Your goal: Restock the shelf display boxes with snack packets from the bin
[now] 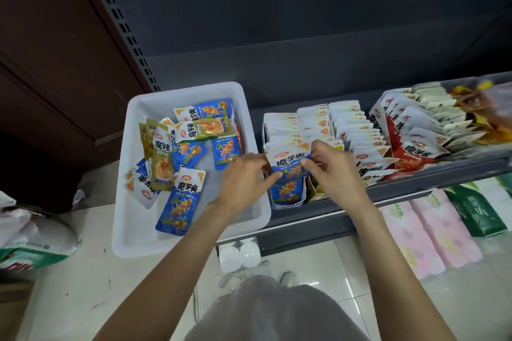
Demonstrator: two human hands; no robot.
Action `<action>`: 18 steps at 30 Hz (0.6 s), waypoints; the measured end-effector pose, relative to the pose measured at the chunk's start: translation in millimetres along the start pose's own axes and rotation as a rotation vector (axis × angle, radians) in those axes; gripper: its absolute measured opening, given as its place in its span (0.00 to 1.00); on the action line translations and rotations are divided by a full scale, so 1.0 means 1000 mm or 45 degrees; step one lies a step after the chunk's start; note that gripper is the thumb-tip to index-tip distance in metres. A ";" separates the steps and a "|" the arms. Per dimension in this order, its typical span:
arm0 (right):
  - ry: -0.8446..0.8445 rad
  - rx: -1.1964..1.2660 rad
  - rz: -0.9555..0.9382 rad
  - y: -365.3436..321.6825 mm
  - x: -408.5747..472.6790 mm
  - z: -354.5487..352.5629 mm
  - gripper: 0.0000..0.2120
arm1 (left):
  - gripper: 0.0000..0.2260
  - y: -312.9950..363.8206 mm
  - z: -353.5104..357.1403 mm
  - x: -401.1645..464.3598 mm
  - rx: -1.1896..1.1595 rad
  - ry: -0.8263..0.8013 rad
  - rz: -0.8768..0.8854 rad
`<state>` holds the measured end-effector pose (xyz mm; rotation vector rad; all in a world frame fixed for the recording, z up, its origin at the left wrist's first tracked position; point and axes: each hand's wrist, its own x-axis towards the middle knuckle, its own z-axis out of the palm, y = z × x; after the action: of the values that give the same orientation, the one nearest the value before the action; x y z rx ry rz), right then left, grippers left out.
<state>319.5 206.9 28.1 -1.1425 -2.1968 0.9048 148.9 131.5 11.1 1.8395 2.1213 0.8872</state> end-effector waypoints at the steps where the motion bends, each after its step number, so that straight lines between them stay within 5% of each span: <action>1: -0.019 -0.062 -0.031 -0.002 -0.001 -0.001 0.11 | 0.10 -0.001 -0.001 -0.003 0.026 0.025 0.007; 4: -0.097 -0.174 -0.045 -0.001 -0.003 0.001 0.06 | 0.10 -0.007 -0.001 -0.006 0.057 0.049 0.027; 7: -0.106 -0.299 -0.011 0.000 -0.005 0.006 0.17 | 0.10 -0.007 -0.001 -0.006 0.109 0.010 0.037; 12: 0.194 -0.158 -0.029 -0.005 0.000 0.008 0.04 | 0.07 -0.004 0.002 -0.001 -0.094 0.066 -0.119; 18: 0.117 -0.505 -0.061 -0.002 0.016 0.022 0.02 | 0.08 -0.010 0.011 0.013 0.027 0.013 -0.147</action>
<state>295.7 212.3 17.3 -1.2702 -2.3783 0.3941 143.3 146.7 -0.7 1.7059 2.2258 0.8520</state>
